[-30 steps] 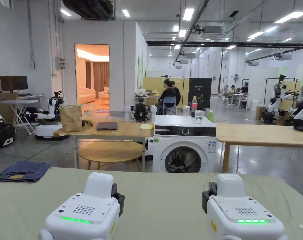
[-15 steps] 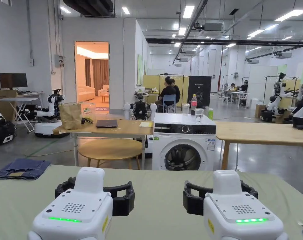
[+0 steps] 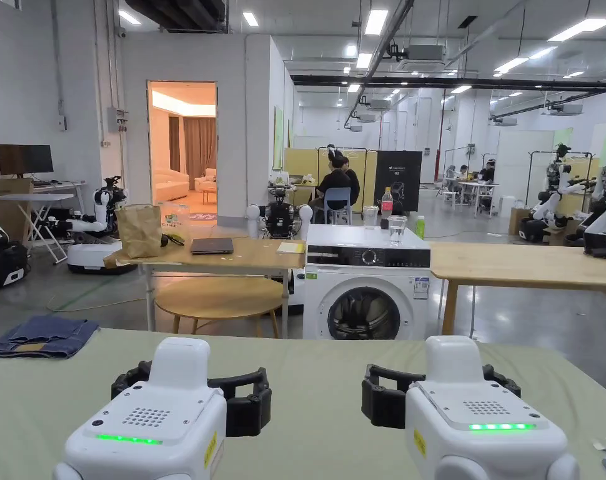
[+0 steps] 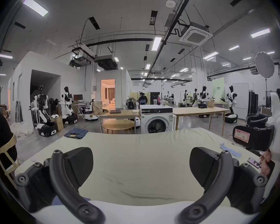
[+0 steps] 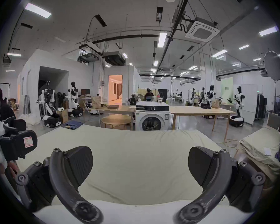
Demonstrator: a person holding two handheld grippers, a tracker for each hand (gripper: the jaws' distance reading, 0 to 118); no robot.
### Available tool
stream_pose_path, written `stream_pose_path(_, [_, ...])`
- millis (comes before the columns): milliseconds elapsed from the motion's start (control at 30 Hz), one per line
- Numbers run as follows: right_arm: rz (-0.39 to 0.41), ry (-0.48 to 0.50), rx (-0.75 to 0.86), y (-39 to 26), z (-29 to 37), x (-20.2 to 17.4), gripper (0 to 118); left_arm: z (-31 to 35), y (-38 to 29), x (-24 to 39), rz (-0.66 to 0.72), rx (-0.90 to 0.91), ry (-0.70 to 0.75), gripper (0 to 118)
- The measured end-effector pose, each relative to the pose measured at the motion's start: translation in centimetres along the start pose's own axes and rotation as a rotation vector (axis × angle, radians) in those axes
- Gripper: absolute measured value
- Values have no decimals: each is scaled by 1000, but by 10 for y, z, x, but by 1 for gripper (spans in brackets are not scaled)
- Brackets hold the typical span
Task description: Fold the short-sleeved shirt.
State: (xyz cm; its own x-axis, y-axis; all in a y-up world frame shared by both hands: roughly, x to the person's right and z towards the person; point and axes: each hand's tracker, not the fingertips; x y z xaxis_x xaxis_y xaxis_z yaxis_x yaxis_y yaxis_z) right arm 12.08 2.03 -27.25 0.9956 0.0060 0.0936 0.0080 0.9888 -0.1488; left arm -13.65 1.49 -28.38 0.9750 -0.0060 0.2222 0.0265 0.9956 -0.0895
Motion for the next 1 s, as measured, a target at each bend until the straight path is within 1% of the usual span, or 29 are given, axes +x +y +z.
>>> stream_pose_path(100, [0,32,15,-1,5,0,117,1,-1,0,2,0,-2,117])
stream_pose_path(267, [14,28,36,1,11,-7,117,1,-2,-1,4,-3,-1,117])
stream_pose_path(367, [-21,27,24,3,11,-5,117,2,-1,-1,7,0,-2,116])
stream_pose_path(433, [-51,45,14,3,11,-2,117,3,-1,-2,11,2,-4,117])
stream_pose_path(533, [-73,24,13,4,12,-1,117,4,0,-2,10,1,-2,117])
stream_pose_path(633, [-67,0,21,2,14,-4,117,4,0,-2,17,0,-3,117])
stream_pose_path(733, [-76,12,29,1,15,-2,117,3,-1,-1,17,0,-6,117])
stream_pose_path(833, [-71,-9,71,-3,17,-2,117,3,0,2,11,0,-6,117])
stream_pose_path(900, [-59,-40,67,-2,18,-3,117,3,0,3,7,0,-7,117])
stream_pose_path(1000, [-71,-47,54,-2,16,0,117,2,0,5,6,2,-3,117])
